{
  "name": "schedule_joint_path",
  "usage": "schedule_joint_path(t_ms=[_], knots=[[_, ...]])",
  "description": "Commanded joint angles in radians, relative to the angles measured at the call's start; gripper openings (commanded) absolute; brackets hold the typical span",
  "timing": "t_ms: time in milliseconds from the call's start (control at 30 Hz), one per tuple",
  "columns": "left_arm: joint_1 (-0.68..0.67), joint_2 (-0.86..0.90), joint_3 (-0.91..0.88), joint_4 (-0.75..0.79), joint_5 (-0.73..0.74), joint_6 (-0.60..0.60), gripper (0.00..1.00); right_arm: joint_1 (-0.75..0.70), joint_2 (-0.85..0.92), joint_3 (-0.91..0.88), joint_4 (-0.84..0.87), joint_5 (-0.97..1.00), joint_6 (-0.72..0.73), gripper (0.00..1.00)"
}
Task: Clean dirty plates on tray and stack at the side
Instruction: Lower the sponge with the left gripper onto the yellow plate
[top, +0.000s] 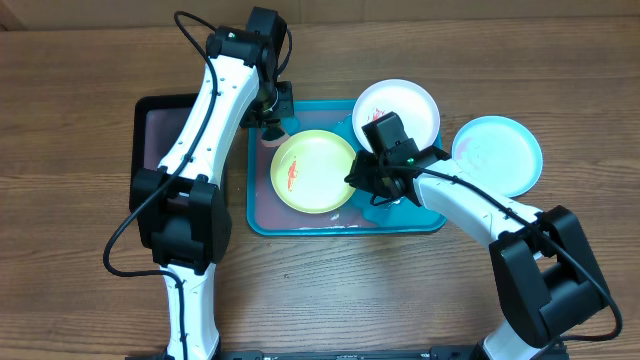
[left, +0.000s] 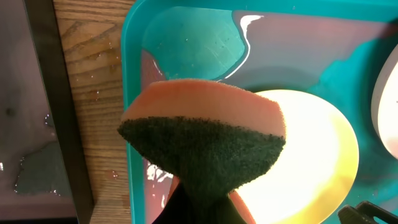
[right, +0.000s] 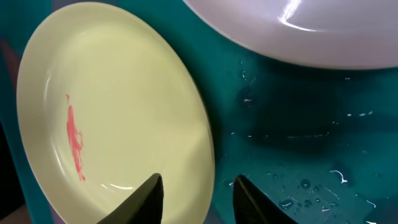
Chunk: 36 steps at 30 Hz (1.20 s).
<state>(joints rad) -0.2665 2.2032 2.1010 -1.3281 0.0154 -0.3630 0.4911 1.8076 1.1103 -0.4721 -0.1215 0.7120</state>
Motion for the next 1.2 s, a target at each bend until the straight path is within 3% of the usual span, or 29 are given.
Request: schedule_joint_path(t_ms=[0, 167, 433, 967, 1067, 1167], knots=[[-0.007, -0.004, 0.012, 0.000, 0.004, 0.019, 0.04, -0.004, 0.029, 0.002, 0.023, 0.014, -0.005, 0.39], [-0.024, -0.004, 0.000, 0.004, 0.004, 0.042, 0.04, -0.004, 0.079, 0.003, 0.055, -0.019, -0.001, 0.36], [-0.048, -0.004, -0.107, 0.057, 0.013, 0.090, 0.04, -0.004, 0.119, 0.003, 0.105, -0.030, 0.048, 0.08], [-0.116, -0.004, -0.575, 0.421, 0.040, 0.257, 0.04, -0.005, 0.119, 0.003, 0.101, -0.037, 0.047, 0.05], [-0.130, -0.004, -0.596, 0.407, 0.163, 0.390, 0.04, -0.005, 0.119, 0.003, 0.102, -0.037, 0.044, 0.05], [-0.133, -0.005, -0.574, 0.341, 0.431, 0.610, 0.04, -0.005, 0.119, 0.003, 0.105, -0.037, 0.044, 0.05]])
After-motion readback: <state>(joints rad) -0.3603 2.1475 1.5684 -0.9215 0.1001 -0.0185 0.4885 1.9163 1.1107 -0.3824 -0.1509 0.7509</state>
